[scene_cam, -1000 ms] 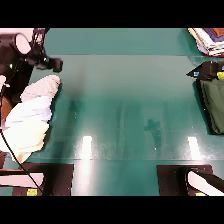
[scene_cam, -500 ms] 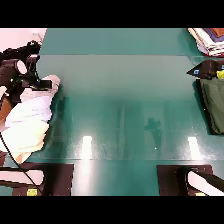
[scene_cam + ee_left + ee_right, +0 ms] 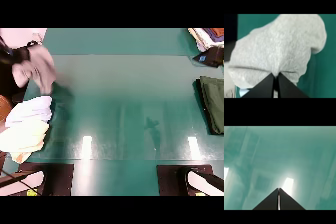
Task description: Fold the shirts.
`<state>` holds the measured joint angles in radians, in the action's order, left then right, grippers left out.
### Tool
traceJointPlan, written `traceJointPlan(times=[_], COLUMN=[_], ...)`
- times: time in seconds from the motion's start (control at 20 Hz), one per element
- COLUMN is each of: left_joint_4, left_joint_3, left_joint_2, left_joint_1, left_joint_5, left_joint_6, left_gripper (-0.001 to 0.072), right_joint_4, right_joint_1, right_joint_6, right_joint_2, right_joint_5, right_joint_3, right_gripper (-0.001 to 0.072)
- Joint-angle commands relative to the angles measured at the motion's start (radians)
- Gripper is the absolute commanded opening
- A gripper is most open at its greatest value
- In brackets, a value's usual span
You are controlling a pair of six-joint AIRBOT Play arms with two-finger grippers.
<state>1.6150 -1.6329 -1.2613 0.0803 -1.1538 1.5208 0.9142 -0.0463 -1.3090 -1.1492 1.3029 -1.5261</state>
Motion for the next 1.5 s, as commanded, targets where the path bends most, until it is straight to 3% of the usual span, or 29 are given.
traceJointPlan(times=[0.0, 0.2, 0.45, 0.5, 0.55, 0.6, 0.75, 0.95, 1.15, 1.45], left_joint_4=[-0.002, -0.003, -0.077, -0.124, -0.163, -0.167, -0.115, -0.105, -0.257, -0.506], left_joint_3=[-0.194, -0.212, -0.066, -0.028, 0.006, 0.024, 0.025, 0.028, 0.177, 0.600], left_joint_2=[0.151, 0.174, 0.026, -0.010, -0.049, -0.083, -0.117, -0.095, -0.094, -0.095], left_joint_1=[-0.109, -0.353, -0.642, -0.678, -0.706, -0.723, -0.678, -0.480, -0.280, -0.238], left_joint_5=[-0.095, -0.149, -0.171, -0.142, -0.105, -0.084, -0.093, -0.141, -0.135, 0.167], left_joint_6=[-0.009, 0.023, 0.024, 0.015, 0.016, 0.015, 0.010, 0.025, 0.023, -0.095], left_gripper=[0.0019, 0.0019, 0.0023, 0.0146, 0.0458, 0.0569, 0.0544, 0.0543, 0.0544, 0.0543], right_joint_4=[-0.006, -0.005, -0.005, -0.005, -0.005, -0.005, -0.004, -0.004, -0.004, -0.003], right_joint_1=[0.000, 0.000, 0.000, 0.000, 0.000, 0.000, 0.000, 0.000, 0.000, 0.000], right_joint_6=[0.001, 0.001, 0.001, 0.001, 0.001, 0.001, 0.001, 0.001, 0.001, 0.001], right_joint_2=[0.004, 0.004, 0.004, 0.004, 0.004, 0.004, 0.004, 0.004, 0.004, -0.017], right_joint_5=[-0.029, -0.015, 0.040, 0.050, 0.061, 0.071, 0.103, 0.116, 0.114, 0.124], right_joint_3=[-0.114, -0.189, -0.194, -0.194, -0.194, -0.194, -0.194, -0.194, -0.194, -0.194], right_gripper=[0.0012, 0.0012, 0.0012, 0.0012, 0.0012, 0.0012, 0.0012, 0.0012, 0.0012, 0.0012])
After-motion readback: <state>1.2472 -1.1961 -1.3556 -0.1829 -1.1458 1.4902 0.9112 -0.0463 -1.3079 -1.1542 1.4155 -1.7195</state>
